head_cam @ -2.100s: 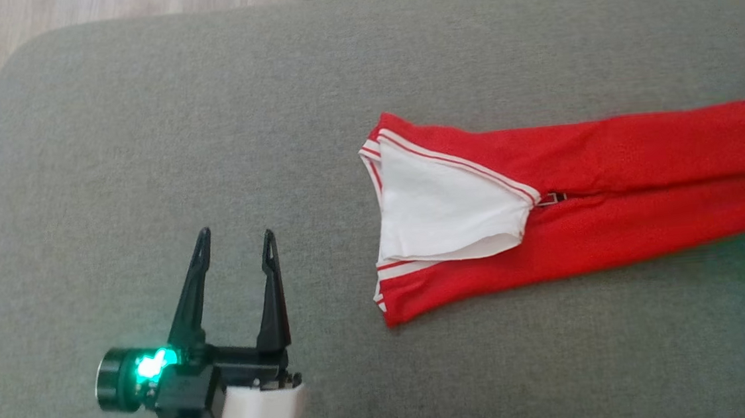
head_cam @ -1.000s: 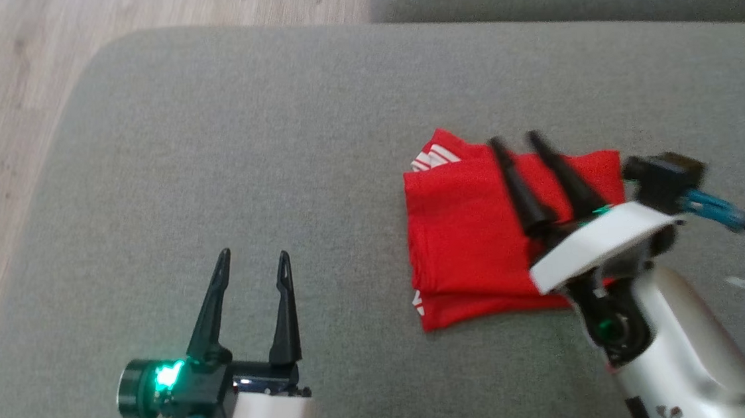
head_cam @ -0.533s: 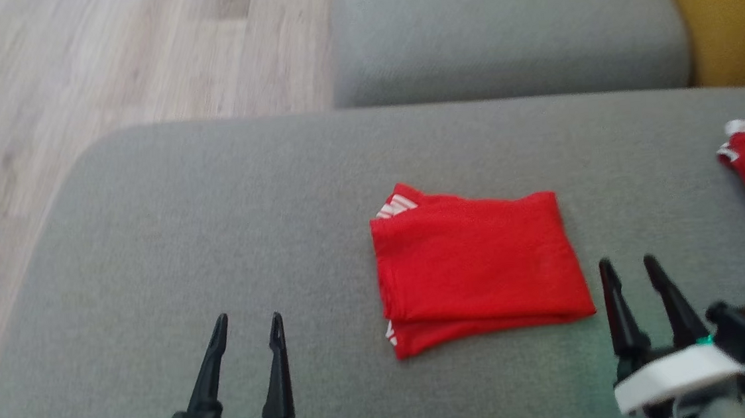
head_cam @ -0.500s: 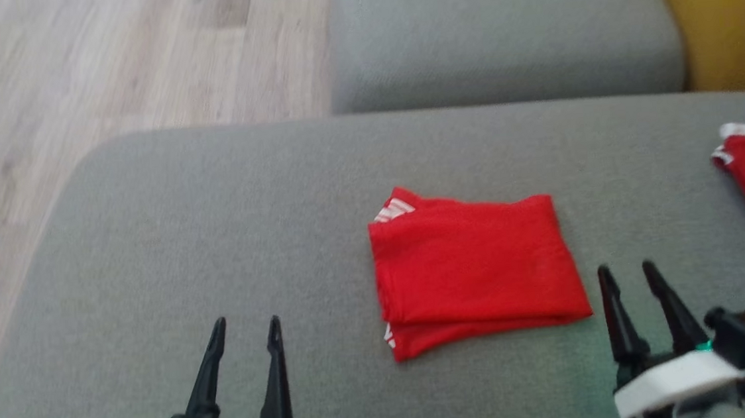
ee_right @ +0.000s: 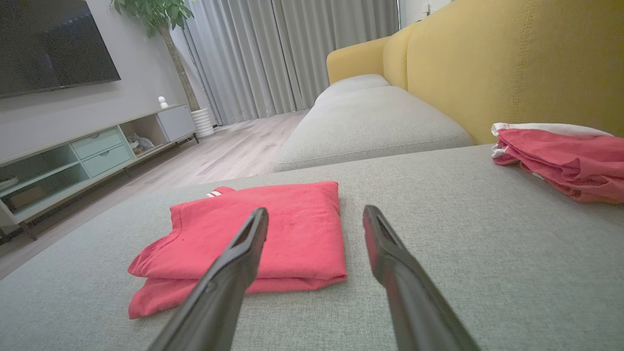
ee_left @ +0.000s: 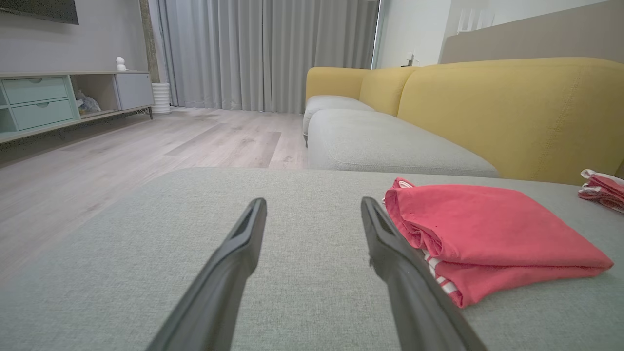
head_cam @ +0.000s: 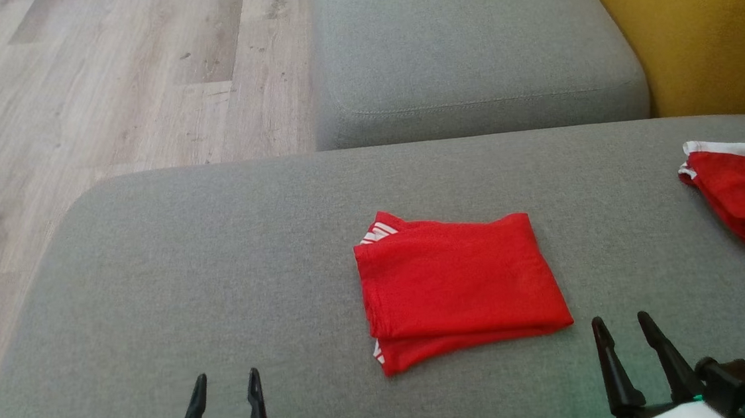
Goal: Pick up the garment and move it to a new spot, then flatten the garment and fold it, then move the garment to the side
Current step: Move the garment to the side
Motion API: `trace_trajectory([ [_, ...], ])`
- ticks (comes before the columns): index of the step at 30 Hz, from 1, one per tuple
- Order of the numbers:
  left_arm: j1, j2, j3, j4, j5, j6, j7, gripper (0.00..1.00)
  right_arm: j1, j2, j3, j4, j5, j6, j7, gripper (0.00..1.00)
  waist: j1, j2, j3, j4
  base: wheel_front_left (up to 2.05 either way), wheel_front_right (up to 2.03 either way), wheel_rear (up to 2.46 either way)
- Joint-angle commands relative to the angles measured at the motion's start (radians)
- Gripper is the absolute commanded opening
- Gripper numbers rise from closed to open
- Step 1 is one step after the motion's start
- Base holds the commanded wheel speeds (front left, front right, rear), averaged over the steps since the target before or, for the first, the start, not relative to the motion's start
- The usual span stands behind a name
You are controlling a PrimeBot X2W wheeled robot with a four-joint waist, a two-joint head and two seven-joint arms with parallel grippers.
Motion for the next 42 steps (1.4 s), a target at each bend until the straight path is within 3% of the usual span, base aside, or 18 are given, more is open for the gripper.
trace_trajectory([
  [1,-0.05,-0.007,0.051,-0.022,0.008,-0.001,-0.005,1.0,-0.038,-0.004,0.015,-0.034,-0.017,0.007,-0.011,1.0,0.0,0.0,-0.002,0.0,0.0,0.0,0.0],
  [18,-0.063,-0.007,0.052,-0.049,0.02,0.01,-0.005,1.0,-0.064,0.009,-0.004,0.024,-0.034,0.007,-0.011,1.0,0.0,0.0,0.039,0.012,0.0,0.0,0.0],
  [24,-0.079,-0.007,0.034,-0.058,0.039,0.012,-0.005,1.0,-0.196,-0.005,-0.019,0.149,-0.006,0.007,0.004,1.0,0.0,0.0,0.1,0.022,0.0,0.0,0.0],
  [33,-0.114,-0.007,-0.009,-0.05,0.041,0.005,-0.005,1.0,-0.491,-0.02,-0.027,0.351,0.059,0.007,0.204,1.0,0.0,0.0,0.162,0.039,0.0,0.0,0.0],
  [42,-0.157,-0.007,-0.041,-0.042,0.039,0.003,-0.005,1.0,-0.62,-0.022,0.011,0.619,0.003,0.007,0.252,1.0,0.0,0.0,0.211,0.064,0.0,0.0,0.0],
])
